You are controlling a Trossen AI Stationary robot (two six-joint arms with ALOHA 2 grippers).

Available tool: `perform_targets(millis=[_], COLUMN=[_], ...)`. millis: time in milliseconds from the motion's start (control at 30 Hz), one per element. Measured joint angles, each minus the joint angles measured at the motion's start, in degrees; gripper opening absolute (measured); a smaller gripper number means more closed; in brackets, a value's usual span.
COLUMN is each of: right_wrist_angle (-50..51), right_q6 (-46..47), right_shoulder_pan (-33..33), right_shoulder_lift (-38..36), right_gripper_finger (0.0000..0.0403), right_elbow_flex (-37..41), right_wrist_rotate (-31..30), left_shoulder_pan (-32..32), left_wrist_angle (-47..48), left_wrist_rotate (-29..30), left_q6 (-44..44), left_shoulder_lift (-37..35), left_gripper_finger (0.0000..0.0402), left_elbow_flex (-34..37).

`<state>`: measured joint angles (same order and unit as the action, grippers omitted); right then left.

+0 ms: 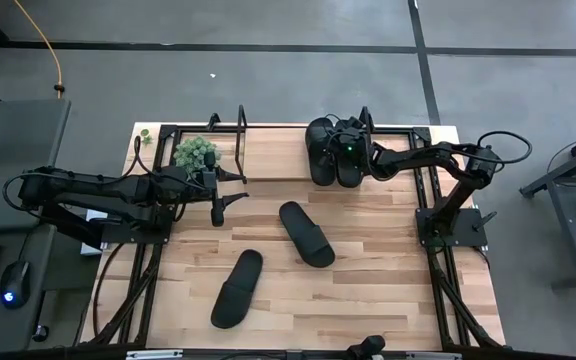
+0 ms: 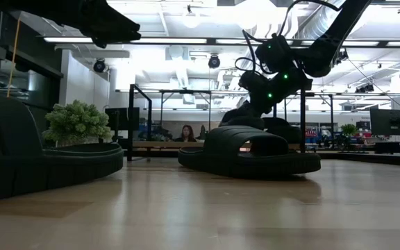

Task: Pick and place slides into the shelf
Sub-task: Put the black slide on the shelf

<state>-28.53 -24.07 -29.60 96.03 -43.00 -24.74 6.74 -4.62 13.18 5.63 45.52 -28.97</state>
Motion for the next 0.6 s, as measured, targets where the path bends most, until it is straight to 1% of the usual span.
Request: perform_targets(millis=[600], right_wrist_angle=[0.2], right_q6=[0.0], right_shoulder_pan=[0.0], right_shoulder_lift=[0.1], right_gripper_finger=[0.0116], right_elbow_flex=[0.1], right_wrist_rotate=[-2.1], left_shoulder_pan=[0.0], left_wrist_angle=[0.0], left_wrist_rotate=[0.0], left_q6=[0.0], left_shoulder_lift=[0.0], left_gripper_finger=[0.0200], left_elbow_flex=[0.0])
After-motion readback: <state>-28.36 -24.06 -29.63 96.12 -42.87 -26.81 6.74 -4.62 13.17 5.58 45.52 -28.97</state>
